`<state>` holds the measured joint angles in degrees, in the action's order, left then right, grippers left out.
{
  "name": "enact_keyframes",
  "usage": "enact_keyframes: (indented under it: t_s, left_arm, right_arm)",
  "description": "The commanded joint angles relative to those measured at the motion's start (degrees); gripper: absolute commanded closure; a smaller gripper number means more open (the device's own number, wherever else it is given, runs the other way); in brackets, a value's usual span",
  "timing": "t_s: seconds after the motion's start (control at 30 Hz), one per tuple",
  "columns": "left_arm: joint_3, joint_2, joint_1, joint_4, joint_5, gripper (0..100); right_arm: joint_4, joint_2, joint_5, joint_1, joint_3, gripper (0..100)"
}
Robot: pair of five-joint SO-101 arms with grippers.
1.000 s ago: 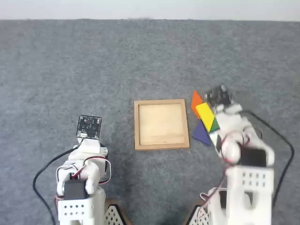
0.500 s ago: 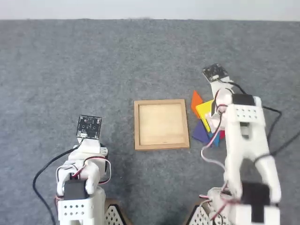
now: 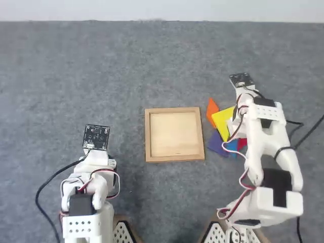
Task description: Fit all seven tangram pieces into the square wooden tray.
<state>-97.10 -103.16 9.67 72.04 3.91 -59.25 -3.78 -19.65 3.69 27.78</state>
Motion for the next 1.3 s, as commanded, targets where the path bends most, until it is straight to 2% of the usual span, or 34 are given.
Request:
enact_keyframes:
  t_s: [0.0,0.4,0.53,0.77,1.07,1.27]
  left_arm:
    - [0.6,-1.0,-0.4,0.2,0.1,98]
    - [0.6,-1.0,-0.4,0.2,0.1,98]
    - [0.6,-1.0,-0.4,0.2,0.1,98]
    - [0.6,-1.0,-0.4,0.2,0.1,98]
    - [0.6,-1.0,-0.4,0.2,0.1,98]
    - [0.6,-1.0,-0.4,0.2,0.1,98]
  right_arm:
    - [1.0,-1.5,0.5,0.2,-3.8,71.9]
    - [0.6,-8.9,-0.1,0.7,-9.1,72.1]
    - [0.6,-10.1,-2.7,0.5,-8.3,72.1]
    - [-1.5,-10.2,-2.5,0.7,-7.7,72.2]
    - [-5.3,-9.7,5.9,4.9,-9.3,71.9]
    - [-6.7,-10.3,7.7,5.3,-8.9,71.6]
